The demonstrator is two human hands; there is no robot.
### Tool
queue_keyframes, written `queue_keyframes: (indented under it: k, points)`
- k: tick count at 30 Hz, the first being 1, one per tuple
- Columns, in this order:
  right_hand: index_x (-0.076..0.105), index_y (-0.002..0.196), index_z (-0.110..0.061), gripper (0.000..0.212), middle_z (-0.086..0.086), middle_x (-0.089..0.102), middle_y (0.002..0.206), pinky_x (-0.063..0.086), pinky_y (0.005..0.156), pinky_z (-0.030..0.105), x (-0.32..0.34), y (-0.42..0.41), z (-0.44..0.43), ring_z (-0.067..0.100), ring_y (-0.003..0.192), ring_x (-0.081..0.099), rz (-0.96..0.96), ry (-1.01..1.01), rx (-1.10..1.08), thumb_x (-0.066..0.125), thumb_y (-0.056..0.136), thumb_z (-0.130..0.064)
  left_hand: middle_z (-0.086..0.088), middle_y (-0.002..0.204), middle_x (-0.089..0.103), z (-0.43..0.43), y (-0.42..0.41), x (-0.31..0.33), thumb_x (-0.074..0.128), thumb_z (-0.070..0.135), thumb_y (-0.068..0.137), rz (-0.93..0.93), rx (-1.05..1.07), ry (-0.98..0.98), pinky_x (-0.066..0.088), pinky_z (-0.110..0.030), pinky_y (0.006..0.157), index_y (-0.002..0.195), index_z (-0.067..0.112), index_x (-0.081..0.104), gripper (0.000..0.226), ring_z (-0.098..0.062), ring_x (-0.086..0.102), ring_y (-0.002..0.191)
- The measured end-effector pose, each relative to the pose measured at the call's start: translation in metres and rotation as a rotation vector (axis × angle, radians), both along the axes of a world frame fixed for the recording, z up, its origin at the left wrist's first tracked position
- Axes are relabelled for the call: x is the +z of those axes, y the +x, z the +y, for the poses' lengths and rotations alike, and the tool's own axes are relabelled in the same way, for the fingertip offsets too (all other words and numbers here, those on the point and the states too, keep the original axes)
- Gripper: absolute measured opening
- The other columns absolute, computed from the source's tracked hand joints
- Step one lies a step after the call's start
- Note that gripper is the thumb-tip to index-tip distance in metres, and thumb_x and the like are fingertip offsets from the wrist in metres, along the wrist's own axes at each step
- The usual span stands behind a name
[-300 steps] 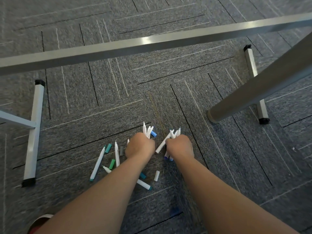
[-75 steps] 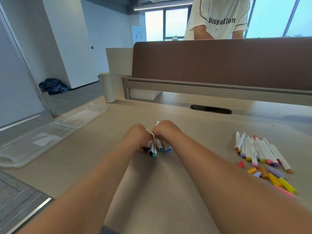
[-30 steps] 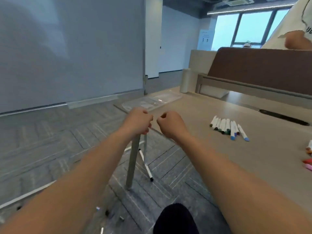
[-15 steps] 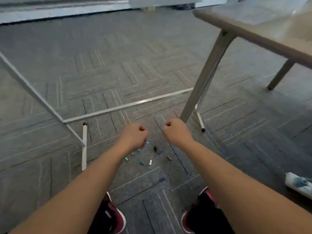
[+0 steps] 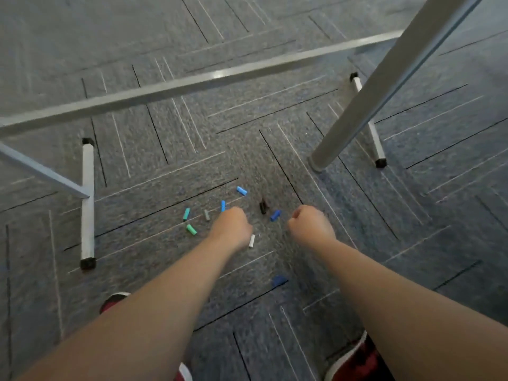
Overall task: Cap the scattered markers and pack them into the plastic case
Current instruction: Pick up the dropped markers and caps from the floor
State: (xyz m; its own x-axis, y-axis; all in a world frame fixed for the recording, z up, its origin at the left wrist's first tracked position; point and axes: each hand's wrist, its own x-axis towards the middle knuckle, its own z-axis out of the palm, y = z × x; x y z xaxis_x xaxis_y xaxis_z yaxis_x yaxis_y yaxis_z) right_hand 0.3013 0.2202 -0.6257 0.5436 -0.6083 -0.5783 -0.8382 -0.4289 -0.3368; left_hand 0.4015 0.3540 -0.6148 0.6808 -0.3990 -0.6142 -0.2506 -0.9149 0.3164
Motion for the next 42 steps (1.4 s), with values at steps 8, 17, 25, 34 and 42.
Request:
queue_keyframes:
  k: [8,17,25,34,42]
  points:
    - [0.046,0.130,-0.015,0.032,0.016,0.040,0.140,0.044,0.060,0.036,-0.084,0.005,-0.007,0.031,0.085,0.060,0.233,-0.190,0.129,0.048,0.101,-0.027,-0.008,0.093,0.064,-0.020,-0.010,-0.088,0.058,0.012,0.093,-0.036,-0.185,0.181,0.046,-0.035,0.062,0.109,0.006,0.061,0.017,-0.028,0.061,0.081]
    - [0.049,0.127,-0.009,0.029,0.012,0.059,0.121,0.046,0.068,0.035,-0.096,0.015,0.006,0.029,0.100,0.064,0.199,-0.270,0.244,0.047,0.097,-0.007,-0.007,0.094,0.062,-0.020,-0.019,-0.094,0.054,-0.002,0.089,-0.131,-0.263,0.163,0.045,-0.034,0.067,0.105,0.008,0.058,0.020,-0.029,0.063,0.092]
    - [0.055,0.118,-0.007,0.026,0.013,0.057,0.116,0.054,0.079,0.039,-0.085,0.029,0.009,0.030,0.096,0.063,0.033,-0.083,0.015,0.057,0.092,-0.010,0.000,0.074,0.043,-0.025,-0.004,-0.075,0.055,0.005,0.093,-0.082,-0.166,0.053,0.037,-0.032,0.056,0.106,0.009,0.050,0.015,-0.022,0.051,0.073]
    - [0.058,0.114,-0.008,0.039,0.009,0.069,0.103,0.048,0.073,0.036,-0.102,0.056,0.009,0.029,0.093,0.066,0.068,-0.007,-0.209,0.051,0.098,-0.042,-0.003,0.085,0.056,-0.017,0.010,-0.074,0.050,0.013,0.097,-0.047,-0.091,-0.035,0.032,-0.030,0.051,0.100,0.014,0.047,0.004,-0.017,0.051,0.068]
    - [0.062,0.111,-0.008,0.024,0.008,0.063,0.096,0.046,0.073,0.035,-0.088,0.055,0.009,0.028,0.084,0.058,0.153,0.029,-0.030,0.052,0.097,-0.025,0.000,0.078,0.049,-0.013,-0.007,-0.075,0.051,0.007,0.094,-0.036,-0.128,0.019,0.035,-0.030,0.053,0.105,0.011,0.048,0.012,-0.021,0.052,0.072]
